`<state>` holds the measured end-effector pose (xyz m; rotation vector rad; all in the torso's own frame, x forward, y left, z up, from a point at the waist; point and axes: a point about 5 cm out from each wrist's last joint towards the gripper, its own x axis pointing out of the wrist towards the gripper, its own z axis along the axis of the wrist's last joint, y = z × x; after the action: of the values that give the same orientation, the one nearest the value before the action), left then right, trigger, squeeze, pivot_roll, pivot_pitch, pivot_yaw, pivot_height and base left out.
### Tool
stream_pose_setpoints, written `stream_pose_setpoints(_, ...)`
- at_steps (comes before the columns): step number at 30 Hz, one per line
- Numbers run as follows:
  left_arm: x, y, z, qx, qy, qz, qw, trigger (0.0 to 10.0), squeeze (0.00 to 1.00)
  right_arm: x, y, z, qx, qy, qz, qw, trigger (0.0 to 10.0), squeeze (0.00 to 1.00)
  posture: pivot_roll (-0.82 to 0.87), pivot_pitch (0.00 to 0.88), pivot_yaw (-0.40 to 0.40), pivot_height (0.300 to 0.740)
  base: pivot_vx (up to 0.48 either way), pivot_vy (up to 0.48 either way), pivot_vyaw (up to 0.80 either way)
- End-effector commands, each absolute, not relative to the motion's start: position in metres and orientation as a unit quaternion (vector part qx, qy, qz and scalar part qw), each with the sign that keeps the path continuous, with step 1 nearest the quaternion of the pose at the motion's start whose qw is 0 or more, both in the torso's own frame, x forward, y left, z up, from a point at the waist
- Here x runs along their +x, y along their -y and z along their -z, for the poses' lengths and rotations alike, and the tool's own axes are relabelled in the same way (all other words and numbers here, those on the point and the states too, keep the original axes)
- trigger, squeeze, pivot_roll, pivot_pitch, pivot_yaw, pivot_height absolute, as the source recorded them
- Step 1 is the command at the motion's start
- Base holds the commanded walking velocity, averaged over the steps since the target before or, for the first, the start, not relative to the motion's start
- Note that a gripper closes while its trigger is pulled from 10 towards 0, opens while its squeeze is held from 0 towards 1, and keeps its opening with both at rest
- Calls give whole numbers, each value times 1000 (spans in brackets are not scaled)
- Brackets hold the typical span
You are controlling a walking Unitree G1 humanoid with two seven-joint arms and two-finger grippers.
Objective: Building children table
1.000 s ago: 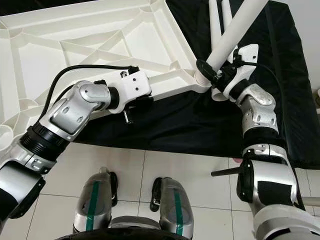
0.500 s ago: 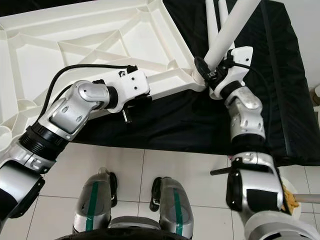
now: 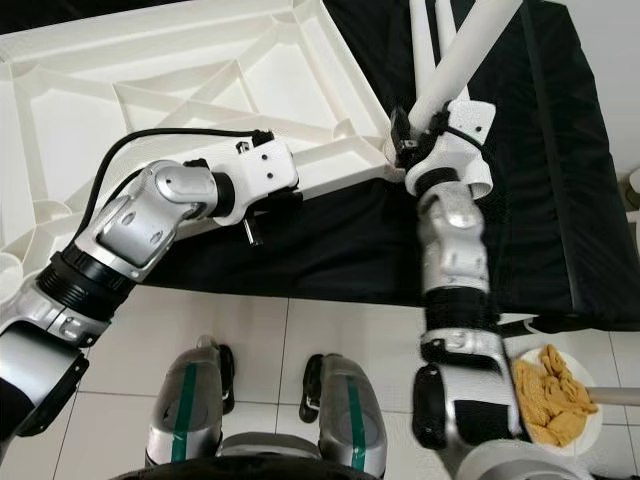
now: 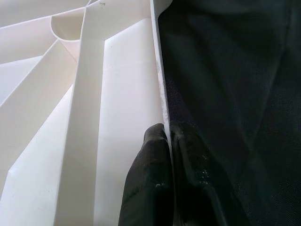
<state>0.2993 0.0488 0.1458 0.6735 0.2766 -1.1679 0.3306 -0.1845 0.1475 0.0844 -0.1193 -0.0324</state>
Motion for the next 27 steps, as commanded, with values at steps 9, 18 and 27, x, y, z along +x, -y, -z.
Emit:
stream_pose_setpoints(9,288,-47,-128,314,-163,572,740,10000,0,323,189,-143,49,35,149,987,10000,0,85,47,-79,740,0,0,0)
stream_pose_setpoints(18,285,-45,-127,311,-163,576,738,10000,0,321,172,-142,69,7,204,977,10000,0,84,43,-87,740,0,0,0)
stream_pose_setpoints(27,284,-43,-125,310,-164,577,738,10000,0,320,171,-149,62,22,192,979,10000,0,83,38,-92,740,0,0,0)
